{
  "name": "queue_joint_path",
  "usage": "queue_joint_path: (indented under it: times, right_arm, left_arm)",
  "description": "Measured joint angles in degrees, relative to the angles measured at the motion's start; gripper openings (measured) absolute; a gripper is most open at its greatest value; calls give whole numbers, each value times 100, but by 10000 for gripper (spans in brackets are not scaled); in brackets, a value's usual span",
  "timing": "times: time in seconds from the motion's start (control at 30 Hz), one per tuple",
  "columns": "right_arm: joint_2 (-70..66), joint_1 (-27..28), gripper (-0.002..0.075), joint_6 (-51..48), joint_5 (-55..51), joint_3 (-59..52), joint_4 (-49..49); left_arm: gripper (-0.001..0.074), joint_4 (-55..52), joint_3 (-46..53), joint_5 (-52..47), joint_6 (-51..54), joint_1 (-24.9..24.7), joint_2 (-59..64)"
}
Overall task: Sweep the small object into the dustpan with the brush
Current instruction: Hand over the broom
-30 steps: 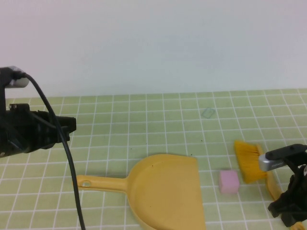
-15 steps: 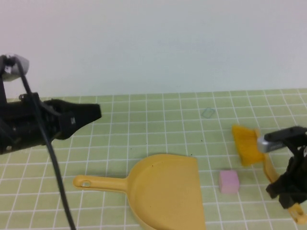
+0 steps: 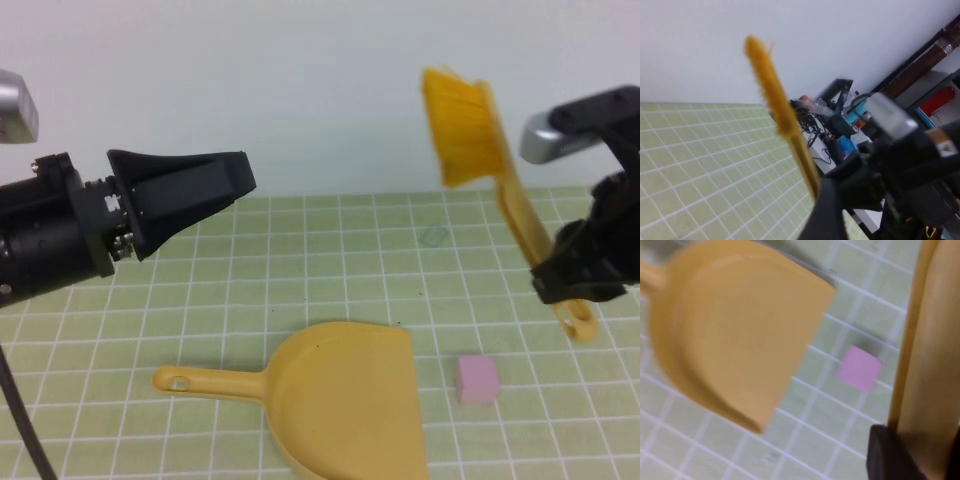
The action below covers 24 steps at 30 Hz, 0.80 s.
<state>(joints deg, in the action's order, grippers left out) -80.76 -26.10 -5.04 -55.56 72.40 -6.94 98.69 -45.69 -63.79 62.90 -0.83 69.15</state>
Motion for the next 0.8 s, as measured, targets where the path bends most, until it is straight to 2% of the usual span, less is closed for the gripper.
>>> queue_joint_path:
  times: [0.1,0.17,0.27,0.4,0.57,0.67,0.8]
  right_arm:
    - [0,-467,2,242,30,304,0]
    - [-42,-763,2,423,190,444,0]
    - [-110,-1086,2,577,314,623,-46]
    - [-193,-1366,2,733,314,740,-83]
    - [-218,-1638,2,747,475,740,-366]
    - [-218,-1770,2,747,645,740,-475]
    - [-228,-1857,2,683,785,740,-690]
  left_arm:
    - [566,0,0,0,0,-34,0]
    - [566,0,0,44,0,-231,0]
    - [567,0,0,288,0,-727,0]
    - [568,0,0,1267,171,-1479,0]
    - [568,16,0,2058,305,-2108,0]
    - [568,37,0,2380,309,-2320,0]
    - [559,38,0,2515,309,-2348,0]
